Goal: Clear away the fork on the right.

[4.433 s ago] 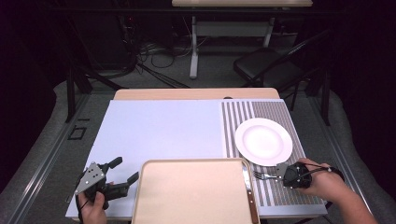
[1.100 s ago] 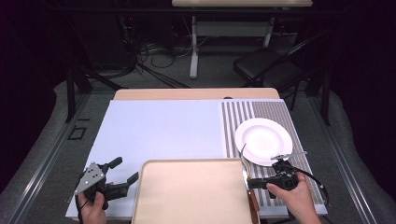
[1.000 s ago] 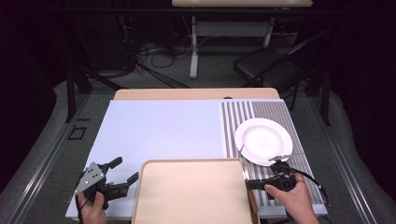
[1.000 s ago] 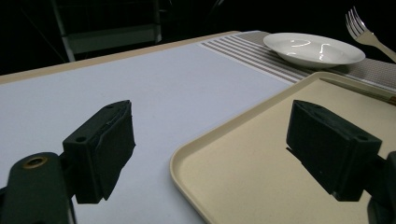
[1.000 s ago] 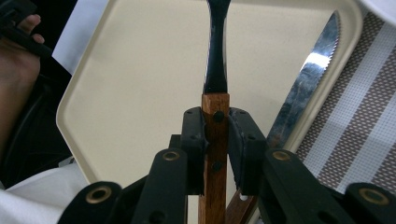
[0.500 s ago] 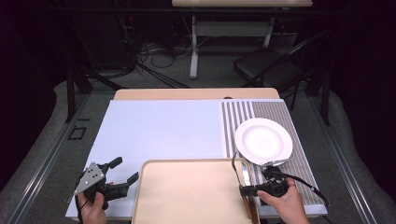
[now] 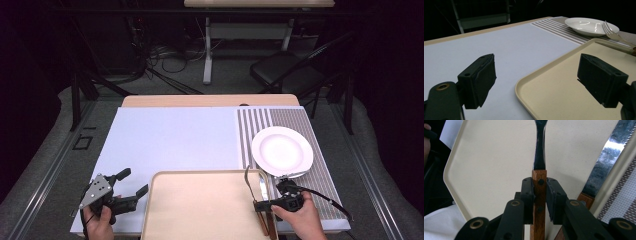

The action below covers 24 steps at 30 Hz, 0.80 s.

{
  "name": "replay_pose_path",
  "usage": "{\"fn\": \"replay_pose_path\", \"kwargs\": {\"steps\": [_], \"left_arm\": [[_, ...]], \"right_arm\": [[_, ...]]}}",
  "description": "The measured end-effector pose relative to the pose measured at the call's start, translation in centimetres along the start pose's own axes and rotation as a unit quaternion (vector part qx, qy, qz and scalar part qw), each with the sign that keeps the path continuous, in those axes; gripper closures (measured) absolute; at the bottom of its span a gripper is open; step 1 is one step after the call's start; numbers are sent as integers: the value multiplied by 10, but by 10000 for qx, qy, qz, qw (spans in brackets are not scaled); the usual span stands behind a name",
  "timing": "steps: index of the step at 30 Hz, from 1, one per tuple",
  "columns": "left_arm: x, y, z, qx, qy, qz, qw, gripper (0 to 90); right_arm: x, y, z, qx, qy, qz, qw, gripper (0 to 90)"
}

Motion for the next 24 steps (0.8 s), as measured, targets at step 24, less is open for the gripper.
{"fn": "replay_pose_path", "kwargs": {"steps": [24], "left_arm": [[0, 0, 0, 13, 2, -20, 10000, 154]], "right_arm": [[-5, -19, -5, 54, -82, -280, 9996, 742]]}}
Point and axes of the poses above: each handheld gripper's, and its own axes: y roughly backward along the jaws, z roughly out of its top, x roughly to its left, the point moved 8 cm from there along -y, roughly forward along the jaws, and after that the axes turned 4 degrees about -x, right-handed, at the moved point
